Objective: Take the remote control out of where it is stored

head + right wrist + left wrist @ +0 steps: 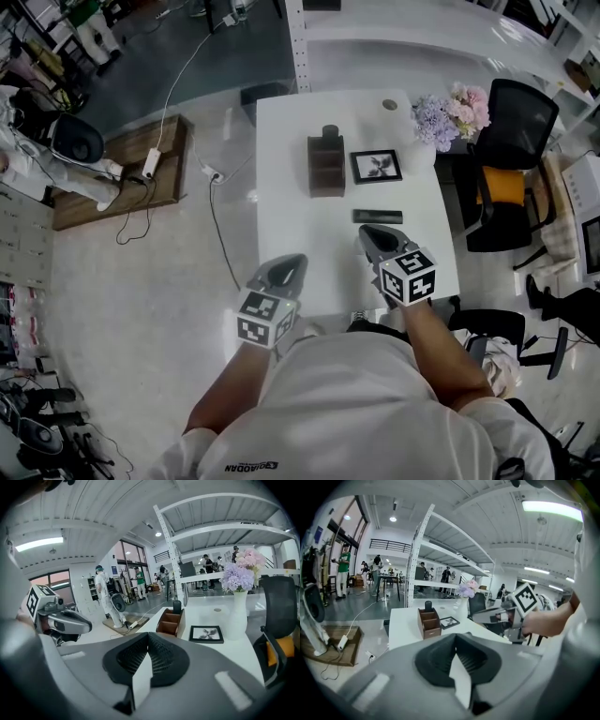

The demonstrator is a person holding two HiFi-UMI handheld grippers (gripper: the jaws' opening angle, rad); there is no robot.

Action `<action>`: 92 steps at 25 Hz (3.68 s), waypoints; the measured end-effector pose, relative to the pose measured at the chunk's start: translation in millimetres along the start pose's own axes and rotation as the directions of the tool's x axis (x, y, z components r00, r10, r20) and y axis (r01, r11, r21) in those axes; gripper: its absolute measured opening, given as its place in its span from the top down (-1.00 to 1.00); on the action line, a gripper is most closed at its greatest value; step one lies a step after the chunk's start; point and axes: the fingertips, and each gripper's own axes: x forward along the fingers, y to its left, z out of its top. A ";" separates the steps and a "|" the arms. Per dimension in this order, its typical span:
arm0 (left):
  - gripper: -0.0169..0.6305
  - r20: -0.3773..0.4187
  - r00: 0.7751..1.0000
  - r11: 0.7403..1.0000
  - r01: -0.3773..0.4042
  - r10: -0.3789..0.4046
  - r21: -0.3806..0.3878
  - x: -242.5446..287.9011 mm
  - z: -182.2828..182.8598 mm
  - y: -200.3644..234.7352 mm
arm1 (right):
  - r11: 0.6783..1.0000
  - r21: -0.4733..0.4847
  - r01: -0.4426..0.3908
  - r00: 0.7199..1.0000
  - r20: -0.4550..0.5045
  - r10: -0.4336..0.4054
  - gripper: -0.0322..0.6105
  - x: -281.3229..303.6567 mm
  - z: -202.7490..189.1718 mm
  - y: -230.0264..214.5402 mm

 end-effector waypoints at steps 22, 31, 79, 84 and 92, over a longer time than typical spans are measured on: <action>0.94 -0.045 0.992 0.992 -0.123 0.121 -0.037 29.4 9.9 43.6 | 0.940 -0.342 0.008 0.998 -0.049 -0.027 0.66 142.5 100.5 -100.1; 0.94 -0.058 0.984 0.983 -0.171 0.167 -0.074 39.8 14.9 65.1 | 0.939 -0.342 -0.023 0.990 -0.136 -0.025 0.43 203.5 98.7 -137.7; 0.94 -0.046 0.988 0.985 -0.149 0.146 -0.085 19.5 5.0 50.3 | 0.878 -0.471 -0.088 0.996 -0.024 0.086 0.49 173.2 197.4 -90.0; 0.94 -0.024 0.991 0.989 -0.130 0.129 -0.064 10.9 7.8 38.7 | 0.883 -0.465 -0.065 0.997 0.006 0.076 0.54 144.8 201.7 -77.1; 0.94 -0.015 0.997 0.997 -0.077 0.076 -0.021 -0.8 3.7 16.1 | 0.914 -0.405 -0.016 0.999 0.027 0.029 0.63 97.1 176.3 -69.7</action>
